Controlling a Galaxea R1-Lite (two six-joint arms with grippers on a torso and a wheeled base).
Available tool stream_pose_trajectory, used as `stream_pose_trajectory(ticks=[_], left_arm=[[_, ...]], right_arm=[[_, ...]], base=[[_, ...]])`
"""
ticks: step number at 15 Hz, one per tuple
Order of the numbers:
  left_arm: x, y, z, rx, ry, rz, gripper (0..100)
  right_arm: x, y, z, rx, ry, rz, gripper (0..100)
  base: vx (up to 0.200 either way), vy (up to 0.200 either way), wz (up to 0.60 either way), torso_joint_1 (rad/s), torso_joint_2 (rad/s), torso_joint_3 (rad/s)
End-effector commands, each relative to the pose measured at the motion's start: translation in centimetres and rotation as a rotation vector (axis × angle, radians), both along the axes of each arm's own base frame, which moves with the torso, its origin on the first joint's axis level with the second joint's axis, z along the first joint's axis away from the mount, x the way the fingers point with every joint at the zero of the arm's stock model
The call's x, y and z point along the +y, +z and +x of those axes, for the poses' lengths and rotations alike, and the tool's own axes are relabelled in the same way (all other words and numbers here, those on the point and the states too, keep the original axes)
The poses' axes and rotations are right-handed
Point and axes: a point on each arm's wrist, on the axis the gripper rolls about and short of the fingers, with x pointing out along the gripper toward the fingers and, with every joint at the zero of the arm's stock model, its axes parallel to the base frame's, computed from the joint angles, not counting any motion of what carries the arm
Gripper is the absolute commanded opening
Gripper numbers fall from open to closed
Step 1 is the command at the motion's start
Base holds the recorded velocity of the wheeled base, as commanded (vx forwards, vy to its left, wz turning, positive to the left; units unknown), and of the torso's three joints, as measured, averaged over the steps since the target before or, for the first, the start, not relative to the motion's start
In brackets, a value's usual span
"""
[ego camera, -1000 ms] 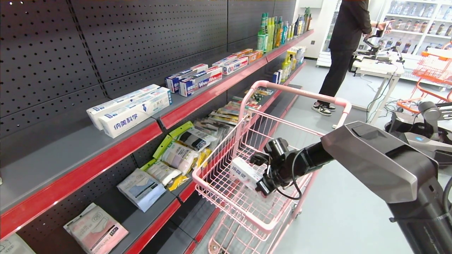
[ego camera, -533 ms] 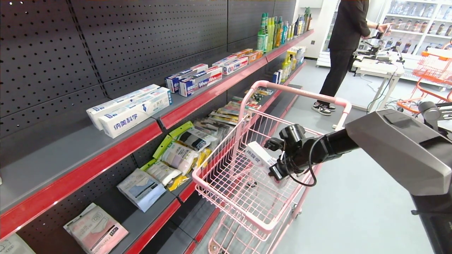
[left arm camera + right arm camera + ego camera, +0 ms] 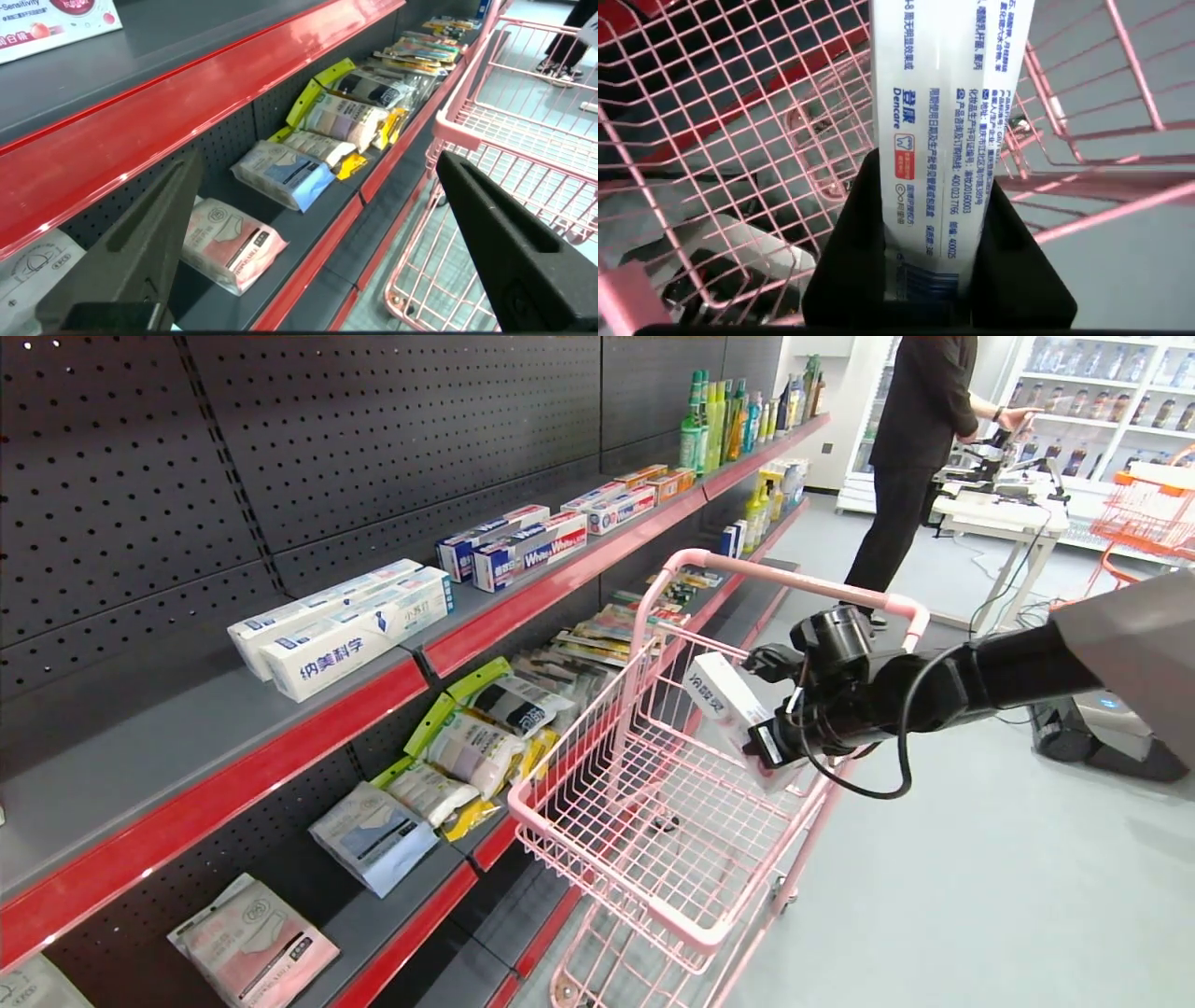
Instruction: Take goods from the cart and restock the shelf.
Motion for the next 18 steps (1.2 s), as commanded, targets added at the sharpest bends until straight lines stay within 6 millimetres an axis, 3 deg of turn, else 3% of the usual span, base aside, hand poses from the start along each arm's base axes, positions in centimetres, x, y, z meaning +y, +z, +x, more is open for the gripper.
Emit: stream_pose_trajectory(ticks=[1,3,7,8,10,12,18], left_arm=[[0.0,0.0,0.0,0.001,0.000,0.000,100],[0.0,0.0,0.0,0.001,0.000,0.000,100],[0.0,0.0,0.0,0.001,0.000,0.000,100],[0.0,0.0,0.0,0.001,0.000,0.000,100],[0.0,0.0,0.0,0.001,0.000,0.000,100],[0.0,0.0,0.0,0.001,0.000,0.000,100],[0.0,0.0,0.0,0.001,0.000,0.000,100]], right_arm=[[-1.2,4.0,-3.4,-0.061,-0.033,0.028,0],[-2.3,6.9,-6.5,-0.122,-0.109,0.031,0],[-3.9,9.8,-12.1,-0.197,-0.168,0.013,0],[-4.2,9.8,-13.2,-0.205,-0.182,-0.002,0],[-5.3,9.5,-17.4,-0.214,-0.207,-0.039,0],[-6.2,9.7,-19.8,-0.240,-0.216,-0.037,0],[-7.5,9.9,-23.6,-0.308,-0.261,-0.059,0]], base=[[0.000,0.000,0.00,0.000,0.00,0.000],[0.000,0.000,0.00,0.000,0.00,0.000],[0.000,0.000,0.00,0.000,0.00,0.000],[0.000,0.000,0.00,0.000,0.00,0.000],[0.000,0.000,0.00,0.000,0.00,0.000],[0.000,0.000,0.00,0.000,0.00,0.000],[0.000,0.000,0.00,0.062,-0.14,-0.077]])
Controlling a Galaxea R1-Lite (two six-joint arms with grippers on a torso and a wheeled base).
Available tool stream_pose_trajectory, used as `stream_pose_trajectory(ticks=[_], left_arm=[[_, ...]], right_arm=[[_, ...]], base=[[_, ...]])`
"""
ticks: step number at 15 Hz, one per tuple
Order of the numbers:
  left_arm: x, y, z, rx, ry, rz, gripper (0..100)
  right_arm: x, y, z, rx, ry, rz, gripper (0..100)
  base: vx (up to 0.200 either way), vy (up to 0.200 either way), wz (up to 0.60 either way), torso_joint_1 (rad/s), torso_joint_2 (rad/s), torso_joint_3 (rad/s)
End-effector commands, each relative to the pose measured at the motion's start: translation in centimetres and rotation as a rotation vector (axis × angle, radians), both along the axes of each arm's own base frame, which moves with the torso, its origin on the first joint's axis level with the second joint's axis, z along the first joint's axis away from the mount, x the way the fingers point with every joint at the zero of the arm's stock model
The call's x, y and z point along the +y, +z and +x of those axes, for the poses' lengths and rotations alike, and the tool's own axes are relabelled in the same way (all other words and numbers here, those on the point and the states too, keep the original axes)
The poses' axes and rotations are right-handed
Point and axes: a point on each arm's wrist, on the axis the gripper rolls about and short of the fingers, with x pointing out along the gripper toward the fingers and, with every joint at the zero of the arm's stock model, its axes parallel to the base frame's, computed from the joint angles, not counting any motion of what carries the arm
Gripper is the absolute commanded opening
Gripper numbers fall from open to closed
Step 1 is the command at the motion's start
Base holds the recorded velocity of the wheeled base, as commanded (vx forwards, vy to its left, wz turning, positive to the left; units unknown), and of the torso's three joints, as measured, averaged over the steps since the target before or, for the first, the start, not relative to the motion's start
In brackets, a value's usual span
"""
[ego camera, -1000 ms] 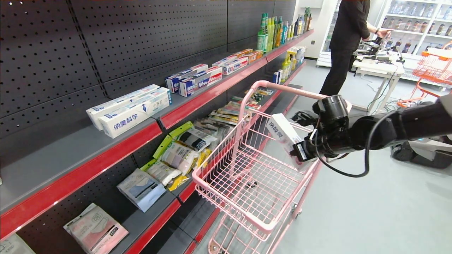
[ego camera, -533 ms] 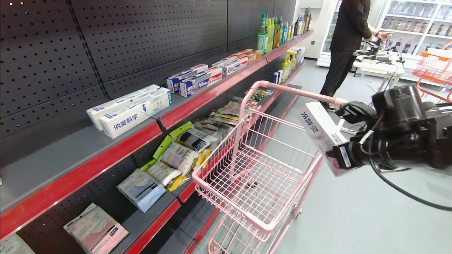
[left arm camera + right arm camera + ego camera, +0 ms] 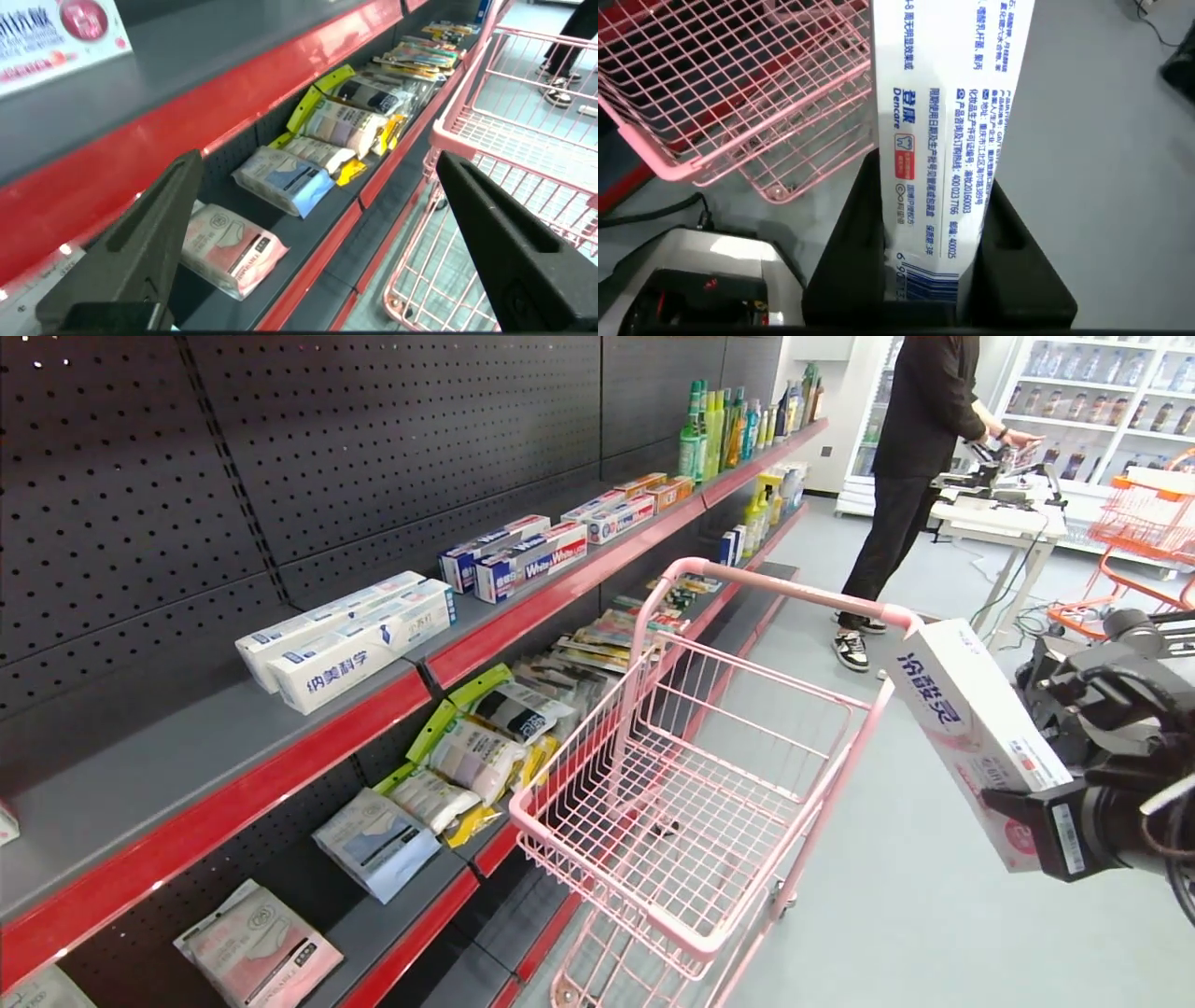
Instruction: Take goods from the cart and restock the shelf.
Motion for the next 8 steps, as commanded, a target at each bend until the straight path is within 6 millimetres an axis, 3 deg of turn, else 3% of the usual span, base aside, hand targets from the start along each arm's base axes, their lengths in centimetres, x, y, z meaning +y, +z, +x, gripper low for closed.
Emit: stream_pose_trajectory(ticks=[1,8], left_arm=[[0.0,0.0,0.0,0.001,0.001,0.000,100],[0.0,0.0,0.0,0.001,0.001,0.000,100]], right_arm=[[-0.4,0.6,-1.2,-0.045,0.000,0.015,0],[-1.2,-0.2,-3.7,-0.060,0.023,-0.020,0]], base=[[0.000,0.000,0.00,0.217,-0.51,-0.276],[0.000,0.000,0.00,0.222,-0.48,-0.265]])
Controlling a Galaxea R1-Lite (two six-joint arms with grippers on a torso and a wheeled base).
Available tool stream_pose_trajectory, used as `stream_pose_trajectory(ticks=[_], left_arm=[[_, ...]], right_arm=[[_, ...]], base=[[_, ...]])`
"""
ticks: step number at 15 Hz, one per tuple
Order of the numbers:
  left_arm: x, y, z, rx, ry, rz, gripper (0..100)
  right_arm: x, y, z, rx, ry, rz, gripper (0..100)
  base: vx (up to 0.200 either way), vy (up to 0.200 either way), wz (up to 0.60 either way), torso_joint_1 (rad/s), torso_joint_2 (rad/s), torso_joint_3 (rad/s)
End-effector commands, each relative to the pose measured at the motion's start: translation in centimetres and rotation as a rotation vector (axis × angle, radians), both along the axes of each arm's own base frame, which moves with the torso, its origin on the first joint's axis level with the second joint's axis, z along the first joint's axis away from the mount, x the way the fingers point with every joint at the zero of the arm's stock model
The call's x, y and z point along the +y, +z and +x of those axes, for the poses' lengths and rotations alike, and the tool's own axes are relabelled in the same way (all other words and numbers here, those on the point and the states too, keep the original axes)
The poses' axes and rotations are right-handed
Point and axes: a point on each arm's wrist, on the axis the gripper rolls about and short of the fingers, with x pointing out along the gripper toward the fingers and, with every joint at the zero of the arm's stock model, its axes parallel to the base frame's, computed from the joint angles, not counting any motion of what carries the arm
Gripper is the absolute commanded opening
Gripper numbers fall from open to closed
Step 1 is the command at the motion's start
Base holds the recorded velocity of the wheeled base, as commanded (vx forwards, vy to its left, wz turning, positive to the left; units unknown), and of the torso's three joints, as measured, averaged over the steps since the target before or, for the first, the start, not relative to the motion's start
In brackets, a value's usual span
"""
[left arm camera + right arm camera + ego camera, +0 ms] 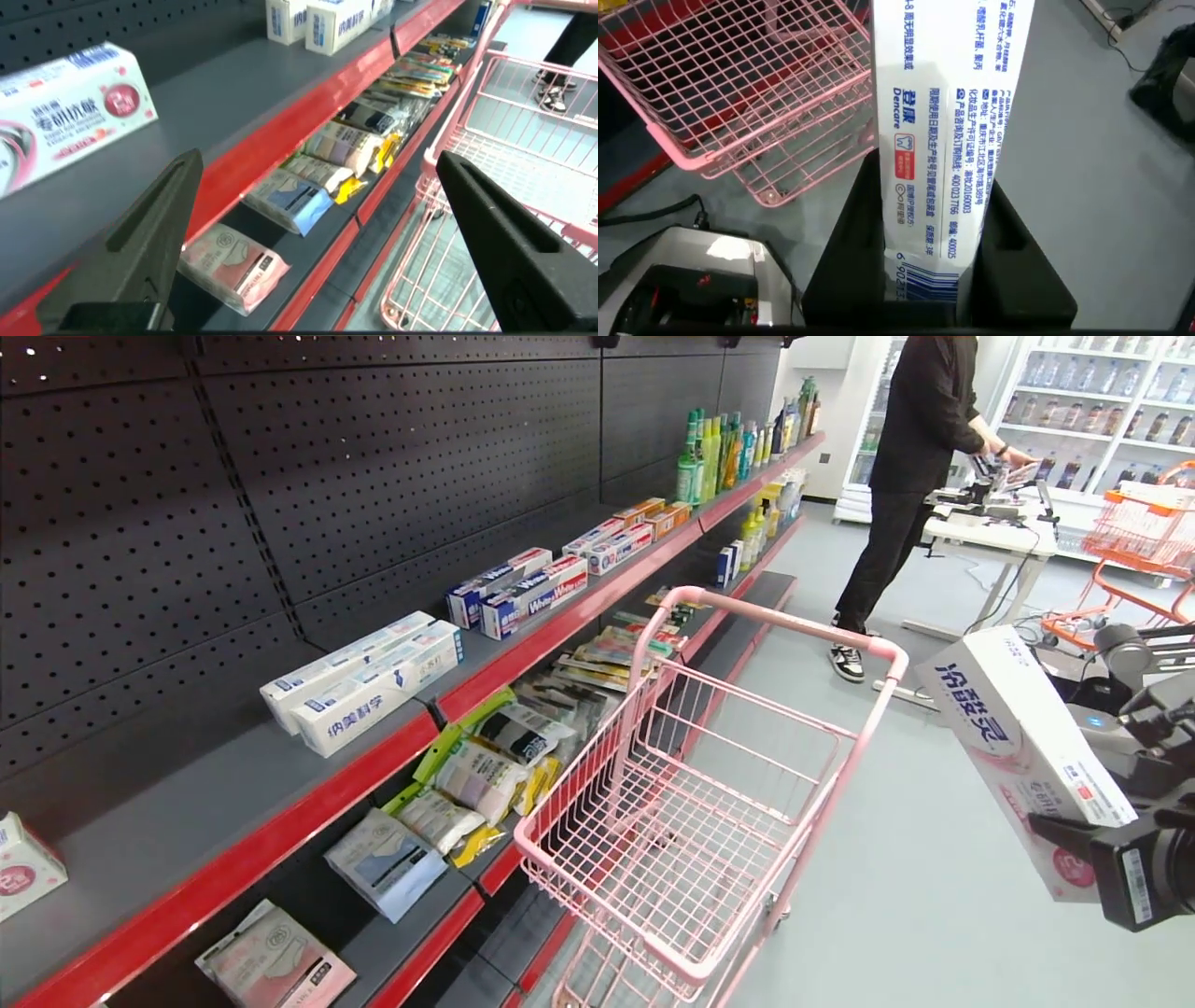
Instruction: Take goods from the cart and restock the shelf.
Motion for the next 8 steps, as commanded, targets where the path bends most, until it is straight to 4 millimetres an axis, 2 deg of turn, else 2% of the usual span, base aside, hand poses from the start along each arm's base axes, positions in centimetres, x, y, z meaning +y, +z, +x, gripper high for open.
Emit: stream_pose_trajectory(ticks=[1,8], left_arm=[[0.00,0.00,0.01,0.001,0.000,0.000,100],[0.00,0.00,0.01,0.001,0.000,-0.002,100]], right_arm=[[-0.15,0.13,-0.44,-0.015,0.000,0.003,0],[-0.18,-0.03,-0.53,0.000,-0.001,-0.002,0]], base=[[0.000,0.000,0.00,0.178,-0.36,-0.198],[0.000,0.000,0.00,0.176,-0.36,-0.191]])
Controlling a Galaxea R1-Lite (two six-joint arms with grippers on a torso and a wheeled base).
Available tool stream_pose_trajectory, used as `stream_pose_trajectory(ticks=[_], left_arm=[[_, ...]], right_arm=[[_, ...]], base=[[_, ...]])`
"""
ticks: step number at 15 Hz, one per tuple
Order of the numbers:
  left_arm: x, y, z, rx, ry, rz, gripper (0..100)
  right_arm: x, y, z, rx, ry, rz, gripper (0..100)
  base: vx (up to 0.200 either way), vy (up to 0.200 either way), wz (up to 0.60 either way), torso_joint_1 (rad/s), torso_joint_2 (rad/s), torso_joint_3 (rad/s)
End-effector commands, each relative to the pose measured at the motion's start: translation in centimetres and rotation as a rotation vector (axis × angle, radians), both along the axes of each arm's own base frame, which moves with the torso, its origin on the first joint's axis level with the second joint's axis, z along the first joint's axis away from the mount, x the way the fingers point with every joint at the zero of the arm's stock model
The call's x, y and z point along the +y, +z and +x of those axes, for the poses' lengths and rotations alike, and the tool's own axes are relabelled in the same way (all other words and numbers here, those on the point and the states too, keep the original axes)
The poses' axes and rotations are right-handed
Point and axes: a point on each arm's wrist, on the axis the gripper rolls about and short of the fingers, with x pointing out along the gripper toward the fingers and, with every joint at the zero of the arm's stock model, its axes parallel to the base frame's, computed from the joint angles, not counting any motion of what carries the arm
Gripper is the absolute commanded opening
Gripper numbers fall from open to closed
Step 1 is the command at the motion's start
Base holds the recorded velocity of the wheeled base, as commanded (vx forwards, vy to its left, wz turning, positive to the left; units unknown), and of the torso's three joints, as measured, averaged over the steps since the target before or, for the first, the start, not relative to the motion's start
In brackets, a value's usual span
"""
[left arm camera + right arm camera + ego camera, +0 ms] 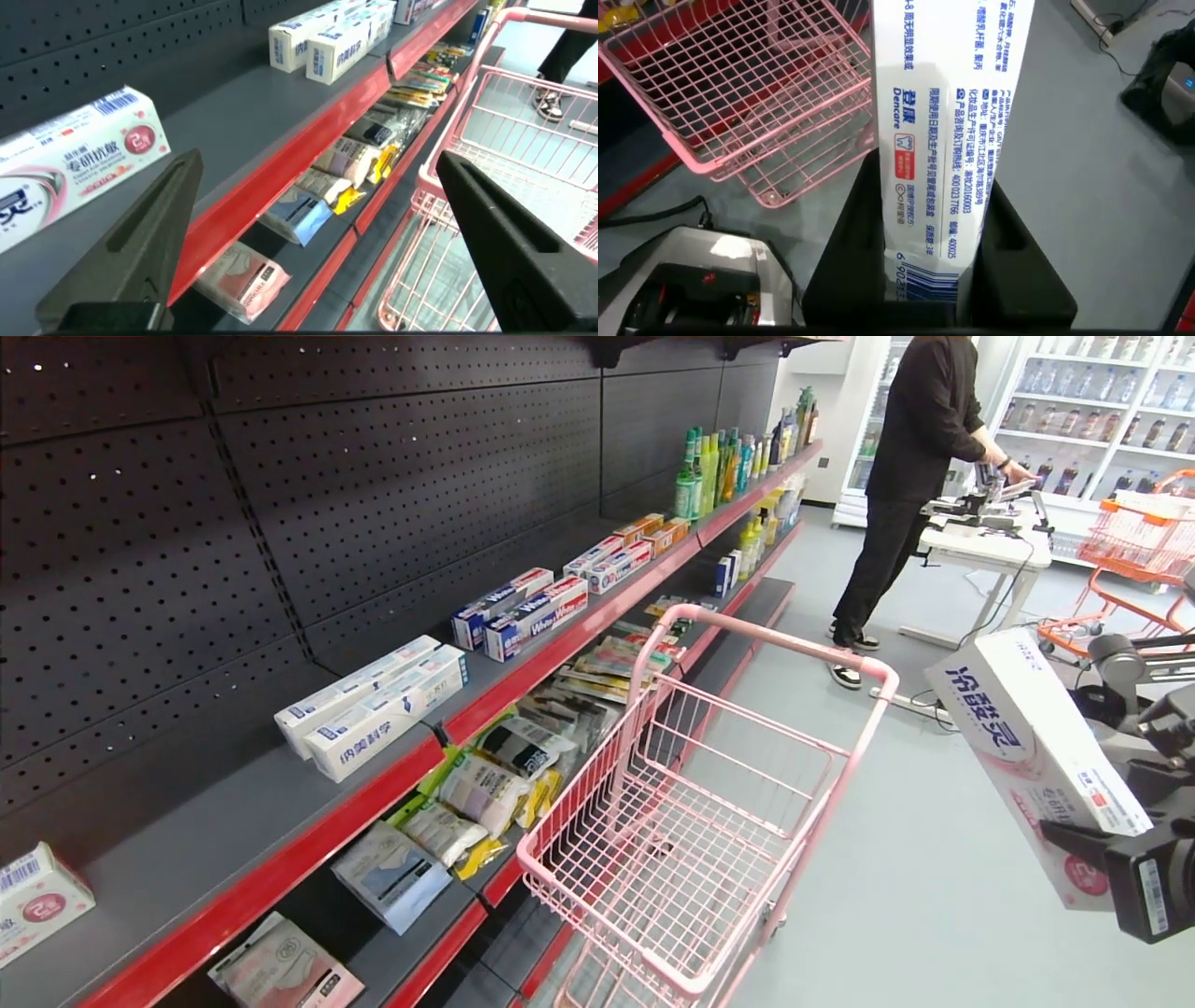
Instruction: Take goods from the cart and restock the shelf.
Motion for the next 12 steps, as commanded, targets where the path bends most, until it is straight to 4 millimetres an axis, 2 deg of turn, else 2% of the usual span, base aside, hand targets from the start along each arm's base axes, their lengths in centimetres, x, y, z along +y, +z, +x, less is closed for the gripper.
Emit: stream_pose_trajectory(ticks=[1,7,12], left_arm=[[0.00,0.00,0.01,0.001,0.000,0.000,100],[0.00,0.00,0.01,0.001,0.000,0.000,100],[0.00,0.00,0.01,0.001,0.000,0.000,100]], right_arm=[[0.04,-0.04,0.11,0.004,0.001,-0.001,0],[0.09,-0.21,0.27,0.014,0.001,-0.005,0],[0.13,-0.37,0.39,0.025,0.002,-0.007,0]], base=[[0.000,0.000,0.00,0.168,-0.35,-0.173],[0.000,0.000,0.00,0.168,-0.34,-0.174],[0.000,0.000,0.00,0.113,-0.23,-0.119]])
